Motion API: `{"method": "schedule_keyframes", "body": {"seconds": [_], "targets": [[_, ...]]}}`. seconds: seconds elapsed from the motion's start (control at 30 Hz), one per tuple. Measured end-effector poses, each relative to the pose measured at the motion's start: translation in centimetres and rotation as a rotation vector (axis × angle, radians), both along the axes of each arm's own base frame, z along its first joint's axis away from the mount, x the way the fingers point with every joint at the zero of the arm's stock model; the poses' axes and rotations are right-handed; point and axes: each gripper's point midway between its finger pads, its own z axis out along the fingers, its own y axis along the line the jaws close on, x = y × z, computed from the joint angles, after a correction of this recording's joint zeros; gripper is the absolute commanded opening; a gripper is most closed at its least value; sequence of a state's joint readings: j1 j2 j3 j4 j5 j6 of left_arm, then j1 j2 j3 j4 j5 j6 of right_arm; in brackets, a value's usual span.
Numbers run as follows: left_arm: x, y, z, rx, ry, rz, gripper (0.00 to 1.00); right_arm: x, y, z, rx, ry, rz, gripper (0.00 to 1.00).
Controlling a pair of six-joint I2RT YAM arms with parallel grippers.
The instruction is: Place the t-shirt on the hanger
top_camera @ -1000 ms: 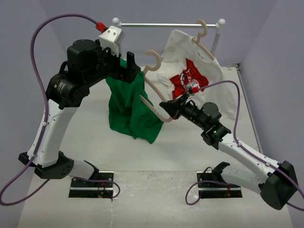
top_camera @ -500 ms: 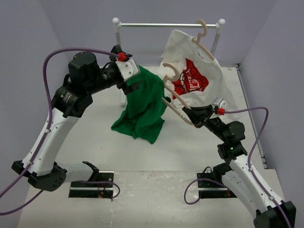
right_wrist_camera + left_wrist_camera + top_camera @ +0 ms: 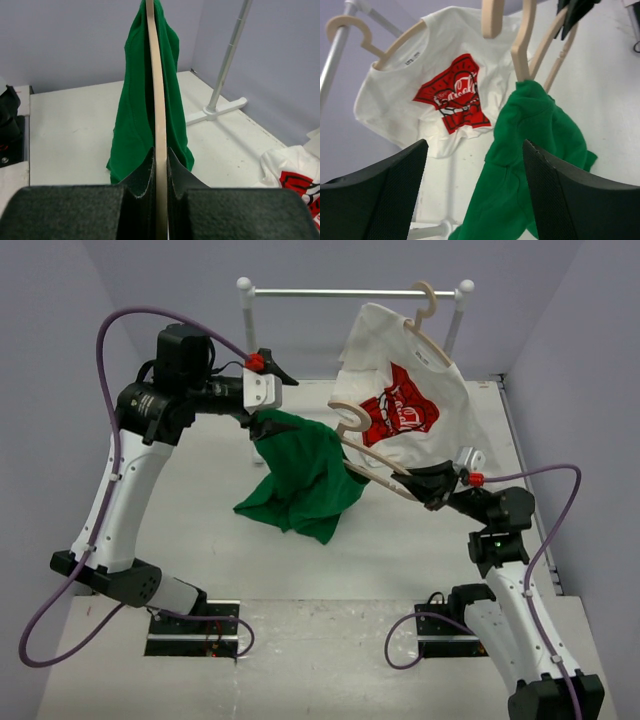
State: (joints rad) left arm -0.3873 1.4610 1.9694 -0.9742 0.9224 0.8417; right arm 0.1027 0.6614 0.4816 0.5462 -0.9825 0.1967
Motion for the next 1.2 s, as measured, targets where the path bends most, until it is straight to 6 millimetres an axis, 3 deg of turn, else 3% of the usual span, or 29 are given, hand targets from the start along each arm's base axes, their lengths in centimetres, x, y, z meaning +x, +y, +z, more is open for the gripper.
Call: {"method": "schedule_keyframes", "body": {"seconds": [0.17, 0.3, 0.5, 0.73, 0.83, 0.9, 1.1, 1.13, 1.17, 1.2], "targets": [[-1.1, -0.4, -1.6, 0.013, 0.08, -0.064, 0.7, -0.4, 0.4, 1.8, -0.057, -0.064, 0.072, 0.0], [-1.5, -0.9, -2.6, 0.031, 0.122, -0.09, 0.65, -0.5, 0.7, 2.1, -0.082, -0.078, 0.115, 0.0], [-1.8, -2.0, -4.5, 0.067, 0.182, -0.113, 0.33, 0.1, 0.9, 1.4, -0.099, -0.049, 0.139, 0.0], [-1.6, -2.3, -6.1, 0.101, 0.221, -0.097, 0.23, 0.5, 0.9, 1.6, -0.108, -0.054, 0.143, 0.0], [-1.6, -2.3, -6.2, 0.103, 0.233, -0.091, 0.04, 0.6, 0.9, 1.6, -0.112, -0.055, 0.149, 0.0], [-1.8, -2.3, -6.4, 0.104, 0.246, -0.097, 0.0, 0.8, 0.7, 1.6, -0.113, -0.054, 0.144, 0.0], [-2.2, -2.4, -6.6, 0.1, 0.251, -0.108, 0.0, 0.9, 0.7, 1.6, -0.115, -0.048, 0.146, 0.01], [-2.2, -2.4, -6.5, 0.098, 0.248, -0.106, 0.0, 0.9, 0.7, 1.6, -0.114, -0.046, 0.145, 0.29], [-2.1, -2.4, -6.4, 0.096, 0.243, -0.102, 0.0, 1.0, 0.6, 1.7, -0.11, -0.042, 0.139, 0.7], [-2.0, -2.4, -6.3, 0.093, 0.241, -0.093, 0.0, 1.2, 0.6, 1.7, -0.101, -0.027, 0.127, 0.96]]}}
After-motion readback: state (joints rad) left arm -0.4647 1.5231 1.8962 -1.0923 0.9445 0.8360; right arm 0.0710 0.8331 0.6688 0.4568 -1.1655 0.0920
